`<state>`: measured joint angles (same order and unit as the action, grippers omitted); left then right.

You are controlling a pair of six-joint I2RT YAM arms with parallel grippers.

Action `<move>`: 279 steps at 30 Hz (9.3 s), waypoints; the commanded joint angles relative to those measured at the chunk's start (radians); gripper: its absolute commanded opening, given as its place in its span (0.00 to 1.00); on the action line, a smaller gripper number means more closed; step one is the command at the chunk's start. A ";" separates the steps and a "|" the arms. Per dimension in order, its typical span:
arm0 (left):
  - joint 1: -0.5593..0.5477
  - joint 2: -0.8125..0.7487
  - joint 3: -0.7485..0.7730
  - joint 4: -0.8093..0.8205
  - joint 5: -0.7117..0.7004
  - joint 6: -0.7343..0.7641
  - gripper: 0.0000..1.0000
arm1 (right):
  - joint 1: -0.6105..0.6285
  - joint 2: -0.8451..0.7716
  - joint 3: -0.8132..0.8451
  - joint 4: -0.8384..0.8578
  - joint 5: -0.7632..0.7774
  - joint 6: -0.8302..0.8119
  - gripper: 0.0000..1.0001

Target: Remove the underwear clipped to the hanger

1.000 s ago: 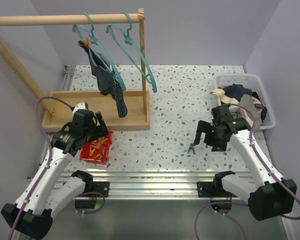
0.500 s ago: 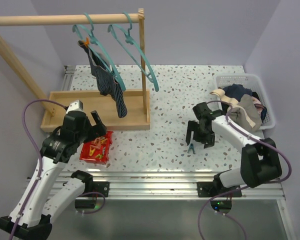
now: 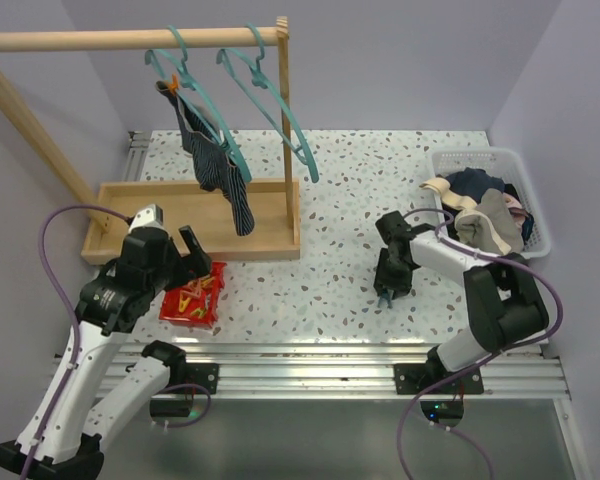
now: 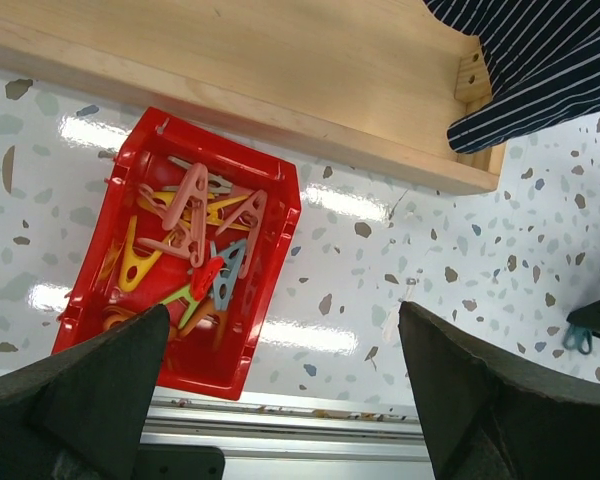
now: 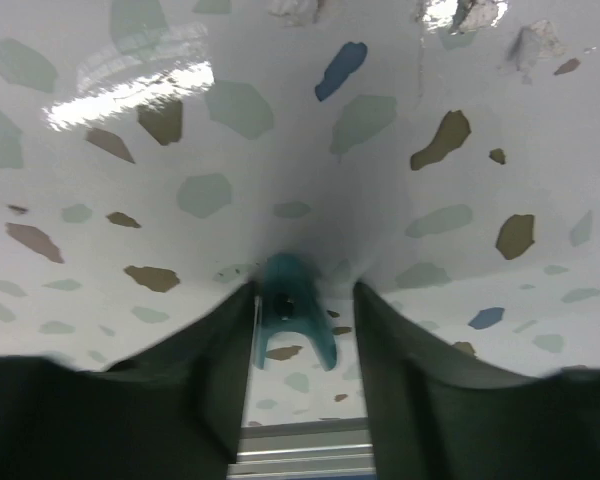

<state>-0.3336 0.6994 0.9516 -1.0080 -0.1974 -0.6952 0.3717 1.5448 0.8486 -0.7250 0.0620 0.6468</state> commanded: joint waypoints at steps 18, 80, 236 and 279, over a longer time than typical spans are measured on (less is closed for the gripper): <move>0.008 -0.067 0.248 -0.113 -0.102 -0.035 1.00 | 0.407 -0.376 -0.034 0.111 -0.209 0.282 0.00; -0.196 -0.235 0.530 -0.159 -0.292 -0.221 1.00 | 1.010 0.092 1.189 -0.079 0.445 -0.317 0.89; -0.789 0.784 -0.076 1.108 0.171 -0.560 0.72 | 0.845 -0.897 -0.172 -0.105 0.526 0.326 0.00; -0.800 0.821 -0.099 1.247 0.156 -0.751 1.00 | 0.846 -0.850 -0.137 -0.094 0.526 0.314 0.00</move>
<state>-1.1286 1.5131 0.8143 0.1879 -0.0479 -1.4220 1.2129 0.6773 0.6750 -0.8593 0.5434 0.9493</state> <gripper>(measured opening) 0.997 0.200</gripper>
